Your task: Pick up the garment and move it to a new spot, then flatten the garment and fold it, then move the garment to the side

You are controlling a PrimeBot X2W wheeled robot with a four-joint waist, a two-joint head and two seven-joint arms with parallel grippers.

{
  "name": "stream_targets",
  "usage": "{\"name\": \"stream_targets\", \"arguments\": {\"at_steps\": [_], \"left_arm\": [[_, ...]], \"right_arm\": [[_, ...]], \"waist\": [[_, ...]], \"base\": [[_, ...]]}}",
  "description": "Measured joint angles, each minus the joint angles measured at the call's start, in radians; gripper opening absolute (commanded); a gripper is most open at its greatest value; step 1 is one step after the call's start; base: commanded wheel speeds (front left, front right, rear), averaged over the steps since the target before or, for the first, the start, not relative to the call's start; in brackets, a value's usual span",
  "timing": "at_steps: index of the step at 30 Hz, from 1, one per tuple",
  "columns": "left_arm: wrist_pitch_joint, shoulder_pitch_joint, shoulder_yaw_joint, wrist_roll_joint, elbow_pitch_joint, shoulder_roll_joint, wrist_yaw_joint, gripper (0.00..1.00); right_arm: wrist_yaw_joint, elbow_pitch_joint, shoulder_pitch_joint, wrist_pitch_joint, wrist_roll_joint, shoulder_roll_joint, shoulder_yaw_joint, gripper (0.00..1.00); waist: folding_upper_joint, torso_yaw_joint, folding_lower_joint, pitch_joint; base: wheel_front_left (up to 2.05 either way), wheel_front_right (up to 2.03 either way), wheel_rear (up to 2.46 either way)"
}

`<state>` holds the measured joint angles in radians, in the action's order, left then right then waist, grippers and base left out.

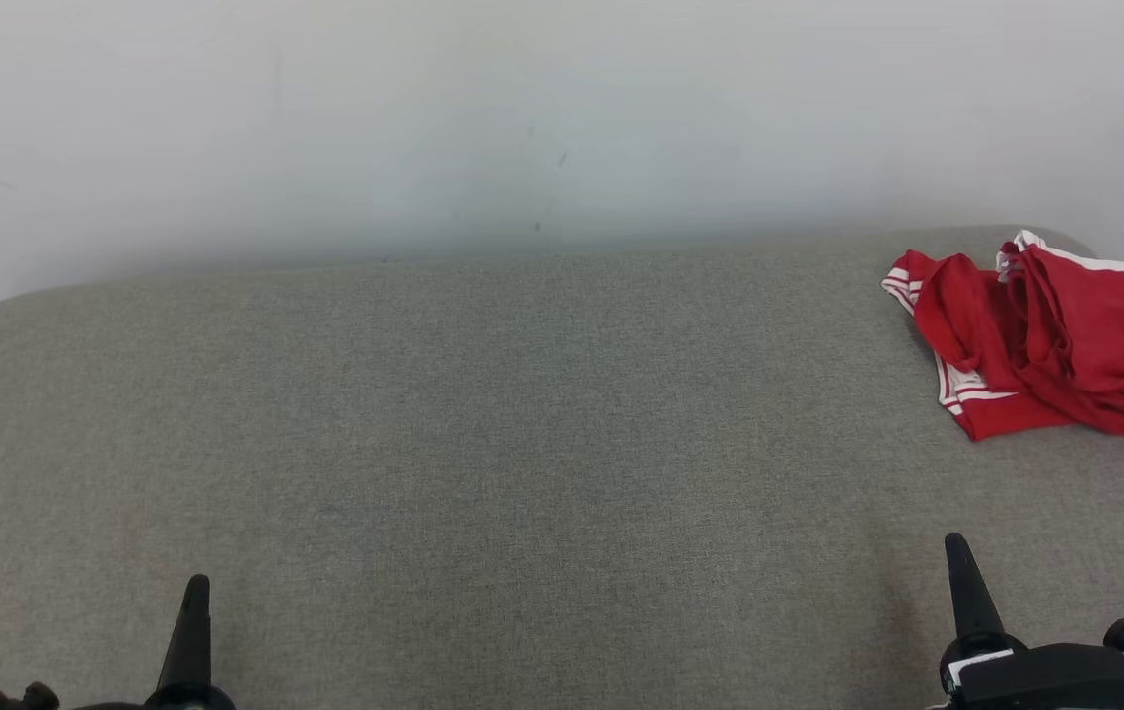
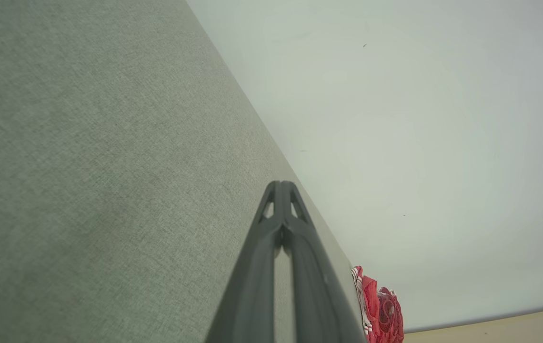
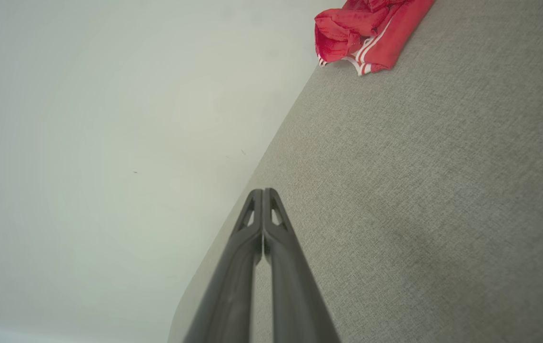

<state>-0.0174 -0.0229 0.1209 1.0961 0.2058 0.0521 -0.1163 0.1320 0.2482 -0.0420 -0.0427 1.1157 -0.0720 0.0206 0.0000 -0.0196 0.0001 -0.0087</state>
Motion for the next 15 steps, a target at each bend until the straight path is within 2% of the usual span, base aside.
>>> {"name": "stream_targets", "arguments": {"at_steps": [15], "left_arm": [[0.036,-0.021,-0.002,0.139,0.010,-0.001,-0.007,0.00]], "right_arm": [[0.000,-0.001,-0.017,0.038,0.139,0.000,0.019,0.00]], "waist": [[0.0000,0.004,0.0000,0.003]], "base": [[0.00,0.00,0.00]]}}
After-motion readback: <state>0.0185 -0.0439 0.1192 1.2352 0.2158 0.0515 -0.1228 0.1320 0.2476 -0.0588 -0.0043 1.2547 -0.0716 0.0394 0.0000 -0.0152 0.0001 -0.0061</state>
